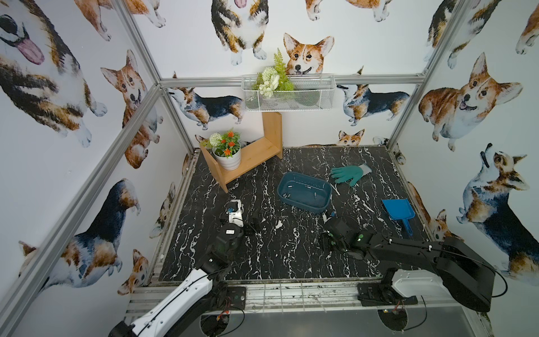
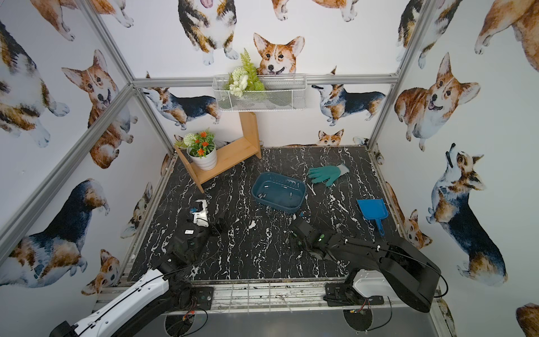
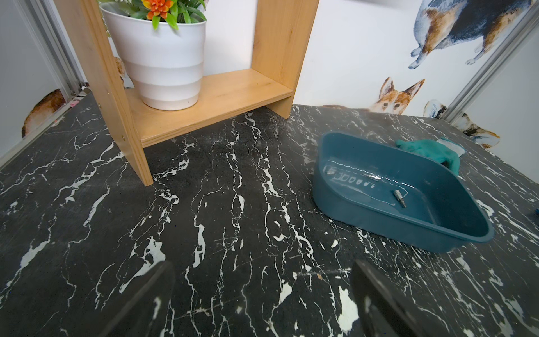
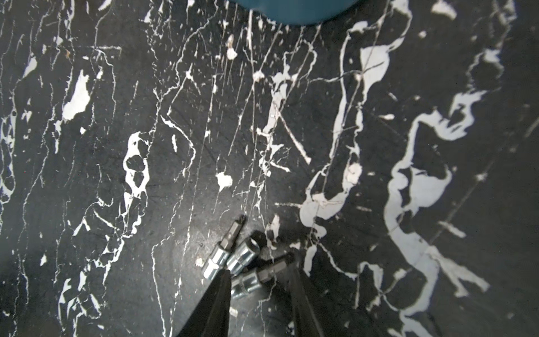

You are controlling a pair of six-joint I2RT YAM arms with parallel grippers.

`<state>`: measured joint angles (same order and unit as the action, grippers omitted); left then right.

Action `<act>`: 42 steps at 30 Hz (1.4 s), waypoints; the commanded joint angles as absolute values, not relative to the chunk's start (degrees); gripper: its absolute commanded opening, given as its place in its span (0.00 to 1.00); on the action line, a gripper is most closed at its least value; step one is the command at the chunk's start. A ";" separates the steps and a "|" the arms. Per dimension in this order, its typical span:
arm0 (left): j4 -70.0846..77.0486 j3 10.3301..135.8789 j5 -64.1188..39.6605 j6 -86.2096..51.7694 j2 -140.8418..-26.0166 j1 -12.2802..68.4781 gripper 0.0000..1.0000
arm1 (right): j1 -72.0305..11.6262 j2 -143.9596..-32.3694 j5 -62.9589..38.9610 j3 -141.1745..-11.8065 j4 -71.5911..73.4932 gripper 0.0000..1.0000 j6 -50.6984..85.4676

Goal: Put the bit on the desktop into the storage box
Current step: Pick up the screwdriver bit from the center of the board.

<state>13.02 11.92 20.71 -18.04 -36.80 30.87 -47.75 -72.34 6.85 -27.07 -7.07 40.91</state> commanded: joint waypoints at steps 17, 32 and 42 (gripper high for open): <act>14.33 11.98 20.65 -17.43 -36.91 30.85 1.00 | -47.90 -73.87 7.45 -27.84 -9.24 0.35 40.59; 14.33 11.95 20.65 -17.41 -36.83 30.81 1.00 | -48.08 -75.31 10.26 -30.14 -16.72 0.32 39.98; 14.33 12.00 20.62 -17.45 -36.91 30.81 1.00 | -49.29 -79.33 12.97 -32.24 -19.27 0.26 39.52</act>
